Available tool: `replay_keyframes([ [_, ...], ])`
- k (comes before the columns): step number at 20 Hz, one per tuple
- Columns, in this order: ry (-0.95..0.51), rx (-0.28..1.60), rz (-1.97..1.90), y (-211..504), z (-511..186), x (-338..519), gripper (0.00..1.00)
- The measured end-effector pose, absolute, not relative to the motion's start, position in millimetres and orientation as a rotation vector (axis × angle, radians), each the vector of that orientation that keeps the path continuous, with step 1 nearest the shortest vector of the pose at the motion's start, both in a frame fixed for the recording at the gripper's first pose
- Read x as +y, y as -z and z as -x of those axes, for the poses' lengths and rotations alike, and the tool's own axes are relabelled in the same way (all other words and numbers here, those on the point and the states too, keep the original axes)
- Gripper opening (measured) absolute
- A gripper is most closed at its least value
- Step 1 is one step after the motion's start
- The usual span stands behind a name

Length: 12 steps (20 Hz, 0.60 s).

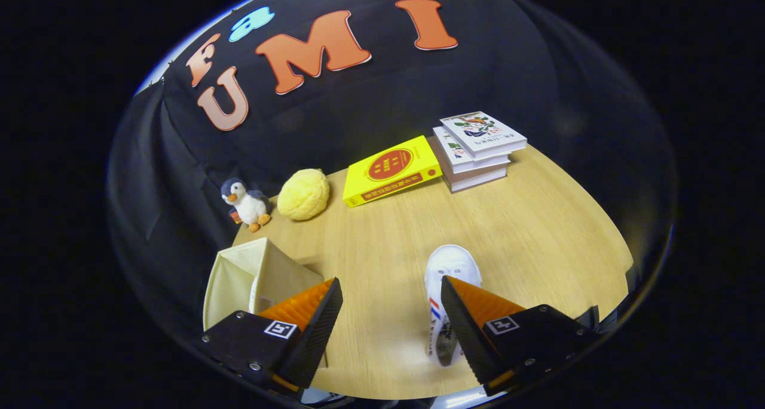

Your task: Open the storage box then place both shoes into the box .Put the left shoe in first, then the right shoe, with the right side of both shoes facing outward in a uniform manner.

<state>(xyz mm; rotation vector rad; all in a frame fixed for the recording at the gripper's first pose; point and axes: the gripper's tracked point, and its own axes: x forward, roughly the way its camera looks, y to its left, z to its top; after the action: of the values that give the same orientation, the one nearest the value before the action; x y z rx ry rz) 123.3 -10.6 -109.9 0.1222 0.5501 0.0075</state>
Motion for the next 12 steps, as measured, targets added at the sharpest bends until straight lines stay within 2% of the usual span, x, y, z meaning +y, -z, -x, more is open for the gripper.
replay_keyframes([
  [5, 0.051, 0.632, -0.091, 151, -122, -61, 0.99],
  [12, 0.059, 0.751, -0.052, 209, -122, -83, 0.99],
])
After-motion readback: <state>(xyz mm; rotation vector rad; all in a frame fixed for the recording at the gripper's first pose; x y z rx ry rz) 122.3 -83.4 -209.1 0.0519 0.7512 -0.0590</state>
